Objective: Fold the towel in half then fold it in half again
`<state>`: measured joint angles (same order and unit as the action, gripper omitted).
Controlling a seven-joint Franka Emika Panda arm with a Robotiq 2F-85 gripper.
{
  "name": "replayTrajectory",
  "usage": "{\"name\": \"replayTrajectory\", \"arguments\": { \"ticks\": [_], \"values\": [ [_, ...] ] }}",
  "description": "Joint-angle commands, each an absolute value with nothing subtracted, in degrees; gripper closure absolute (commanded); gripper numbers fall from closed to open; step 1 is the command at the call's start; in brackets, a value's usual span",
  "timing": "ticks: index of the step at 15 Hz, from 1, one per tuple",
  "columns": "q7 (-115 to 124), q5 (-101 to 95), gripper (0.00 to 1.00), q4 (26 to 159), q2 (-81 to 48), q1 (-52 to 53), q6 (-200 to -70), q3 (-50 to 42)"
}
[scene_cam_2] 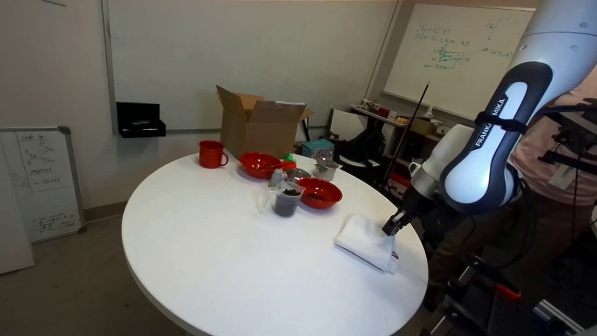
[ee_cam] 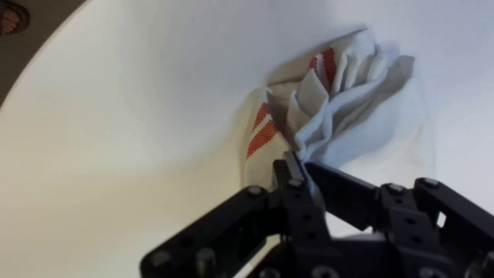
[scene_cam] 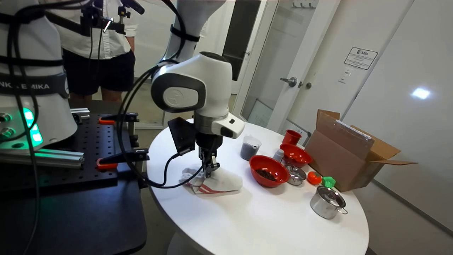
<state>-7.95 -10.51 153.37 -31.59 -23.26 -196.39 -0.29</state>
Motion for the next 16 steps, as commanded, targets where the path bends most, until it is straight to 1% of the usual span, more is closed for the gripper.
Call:
{"name": "replayTrajectory", "arguments": {
  "ticks": [1, 5, 6, 7, 9, 10, 12, 16],
  "values": [
    [-6.2, -8.7, 0.98, 156.6, -25.0, -21.3, -195.6, -3.1],
    [-7.2, -5.5, 0.98, 157.5, -20.5, -16.8, -193.5, -9.6],
    [-7.2, -5.2, 0.68, 157.8, -19.5, -16.2, -192.4, -10.5],
    [-6.8, -5.0, 0.66, 156.8, -19.4, -15.8, -190.8, -10.7],
    [-6.1, -4.8, 0.53, 156.5, -18.7, -15.1, -189.2, -9.9],
    [-5.8, -5.0, 0.45, 156.6, -18.3, -15.4, -188.6, -8.9],
    [-5.4, -6.3, 0.3, 156.3, -18.8, -18.5, -188.7, -6.0],
    [-3.9, -4.6, 0.03, 155.7, -19.1, -17.1, -186.3, -5.6]
  ]
}}
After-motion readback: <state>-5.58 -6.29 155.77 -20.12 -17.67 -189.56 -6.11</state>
